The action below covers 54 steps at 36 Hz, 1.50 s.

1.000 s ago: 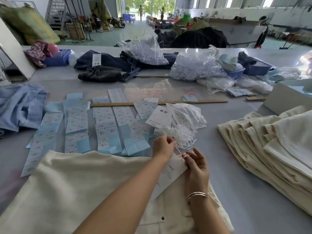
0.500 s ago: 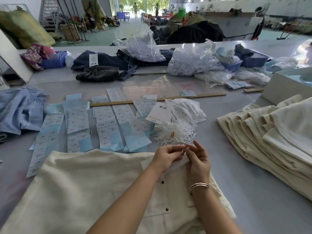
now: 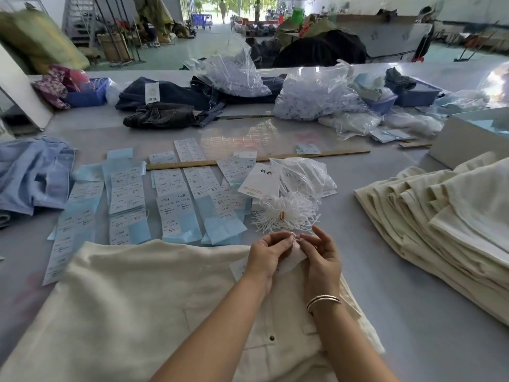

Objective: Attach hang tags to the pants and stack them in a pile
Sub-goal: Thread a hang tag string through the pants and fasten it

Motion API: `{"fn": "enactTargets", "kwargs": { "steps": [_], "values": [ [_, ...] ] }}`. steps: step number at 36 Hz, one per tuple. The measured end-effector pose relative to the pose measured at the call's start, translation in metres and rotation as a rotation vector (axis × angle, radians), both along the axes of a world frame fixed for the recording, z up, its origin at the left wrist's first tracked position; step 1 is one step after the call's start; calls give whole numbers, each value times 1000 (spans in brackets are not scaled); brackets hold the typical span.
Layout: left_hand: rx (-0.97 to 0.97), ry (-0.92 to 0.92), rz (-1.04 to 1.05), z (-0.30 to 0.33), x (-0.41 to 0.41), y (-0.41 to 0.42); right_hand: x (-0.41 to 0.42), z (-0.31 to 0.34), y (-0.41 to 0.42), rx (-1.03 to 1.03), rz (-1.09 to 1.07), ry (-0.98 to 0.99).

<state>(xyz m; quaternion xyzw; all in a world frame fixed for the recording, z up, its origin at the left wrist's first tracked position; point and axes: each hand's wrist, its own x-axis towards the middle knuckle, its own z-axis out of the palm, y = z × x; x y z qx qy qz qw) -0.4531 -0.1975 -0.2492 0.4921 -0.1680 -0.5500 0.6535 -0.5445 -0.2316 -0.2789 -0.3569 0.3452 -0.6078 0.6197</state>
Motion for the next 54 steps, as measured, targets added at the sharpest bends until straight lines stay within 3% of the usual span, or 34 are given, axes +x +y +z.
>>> {"fn": "enactTargets", "kwargs": {
  "steps": [18,54],
  "values": [
    [35,87,33,2,-1,-4,2,3,3,-44,9,88],
    [84,-14,66,0,-4,-4,5,12,10,-61,-35,140]
  ]
}}
